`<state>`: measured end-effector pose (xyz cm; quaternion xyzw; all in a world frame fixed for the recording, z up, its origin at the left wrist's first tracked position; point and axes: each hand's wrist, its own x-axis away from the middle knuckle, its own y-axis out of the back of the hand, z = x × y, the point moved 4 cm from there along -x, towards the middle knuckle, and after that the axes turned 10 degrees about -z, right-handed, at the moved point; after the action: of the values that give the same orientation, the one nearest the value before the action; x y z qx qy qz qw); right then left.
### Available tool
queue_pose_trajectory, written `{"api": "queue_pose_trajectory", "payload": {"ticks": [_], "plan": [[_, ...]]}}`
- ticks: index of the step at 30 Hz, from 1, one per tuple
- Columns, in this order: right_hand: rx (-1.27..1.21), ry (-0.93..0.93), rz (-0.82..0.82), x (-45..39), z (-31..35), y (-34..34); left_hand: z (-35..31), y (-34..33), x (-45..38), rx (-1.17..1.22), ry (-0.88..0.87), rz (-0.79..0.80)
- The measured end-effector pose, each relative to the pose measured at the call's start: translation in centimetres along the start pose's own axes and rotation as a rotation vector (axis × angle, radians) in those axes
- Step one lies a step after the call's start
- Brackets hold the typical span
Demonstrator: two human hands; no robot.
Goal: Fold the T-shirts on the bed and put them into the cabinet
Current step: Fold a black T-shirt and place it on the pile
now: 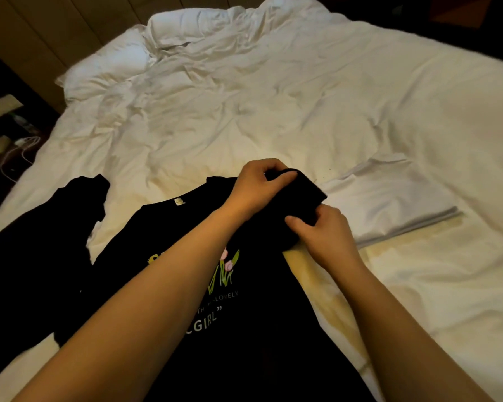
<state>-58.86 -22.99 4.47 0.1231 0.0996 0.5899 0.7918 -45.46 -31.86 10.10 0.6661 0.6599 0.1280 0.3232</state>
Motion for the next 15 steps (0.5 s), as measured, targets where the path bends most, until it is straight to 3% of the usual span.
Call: {"api": "queue_pose_trajectory", "payload": {"ticks": [5,11,15], "plan": [[-0.181,-0.067,-0.282,-0.2,0.6,2.2,-0.6,-0.7,-1.2,0.1,0.053,-0.092],[-0.013,-0.007,-0.161,-0.8,0.2,2.5,-1.2,-1.8,-2.8,0.157,0.146,-0.128],[-0.081,0.056,-0.281,-0.7,0.9,3.4,-0.9,-2.5,-3.3,0.169,0.199,-0.142]]}}
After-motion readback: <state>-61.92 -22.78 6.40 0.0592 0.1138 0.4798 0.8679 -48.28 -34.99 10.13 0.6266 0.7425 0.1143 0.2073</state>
